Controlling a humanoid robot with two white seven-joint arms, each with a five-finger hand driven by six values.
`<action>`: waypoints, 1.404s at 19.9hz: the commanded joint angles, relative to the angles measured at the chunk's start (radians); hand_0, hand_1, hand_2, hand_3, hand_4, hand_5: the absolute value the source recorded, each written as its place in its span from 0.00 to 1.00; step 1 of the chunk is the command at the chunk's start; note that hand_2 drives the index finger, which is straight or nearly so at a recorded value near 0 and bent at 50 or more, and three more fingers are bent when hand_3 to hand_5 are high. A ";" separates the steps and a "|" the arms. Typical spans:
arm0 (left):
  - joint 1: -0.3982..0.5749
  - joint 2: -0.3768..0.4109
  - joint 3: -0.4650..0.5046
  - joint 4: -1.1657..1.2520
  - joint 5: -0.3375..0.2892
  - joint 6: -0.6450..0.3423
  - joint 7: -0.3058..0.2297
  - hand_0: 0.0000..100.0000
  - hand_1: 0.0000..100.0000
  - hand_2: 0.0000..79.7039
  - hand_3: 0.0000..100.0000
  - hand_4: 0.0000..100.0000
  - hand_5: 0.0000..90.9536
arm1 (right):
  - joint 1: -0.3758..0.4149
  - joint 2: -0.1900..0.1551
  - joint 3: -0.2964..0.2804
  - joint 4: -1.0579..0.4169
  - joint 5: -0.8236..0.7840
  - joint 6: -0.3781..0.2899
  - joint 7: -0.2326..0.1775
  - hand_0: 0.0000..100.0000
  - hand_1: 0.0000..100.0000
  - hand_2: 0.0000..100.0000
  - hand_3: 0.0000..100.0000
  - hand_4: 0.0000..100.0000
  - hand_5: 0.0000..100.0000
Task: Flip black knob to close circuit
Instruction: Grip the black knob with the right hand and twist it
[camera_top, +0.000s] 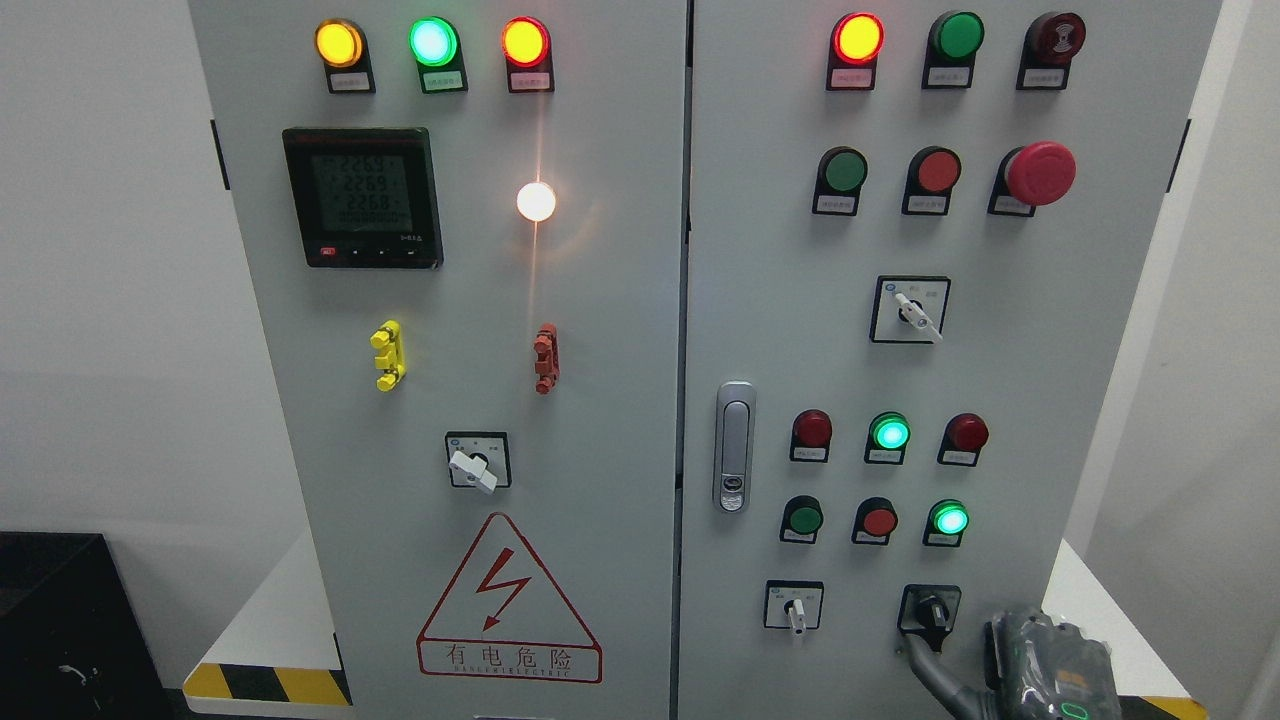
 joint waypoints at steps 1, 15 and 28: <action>0.023 0.000 0.000 -0.031 0.001 0.001 -0.001 0.12 0.56 0.00 0.00 0.00 0.00 | -0.004 0.015 -0.013 0.001 0.000 0.000 0.000 0.00 0.00 0.94 1.00 0.95 1.00; 0.023 0.000 0.000 -0.031 -0.001 0.001 -0.001 0.12 0.56 0.00 0.00 0.00 0.00 | -0.004 0.013 -0.033 0.000 0.000 -0.005 0.000 0.00 0.00 0.94 1.00 0.95 1.00; 0.023 0.000 0.000 -0.031 0.001 0.001 -0.001 0.12 0.56 0.00 0.00 0.00 0.00 | -0.004 0.007 -0.035 0.001 -0.002 -0.005 0.000 0.00 0.00 0.94 1.00 0.95 1.00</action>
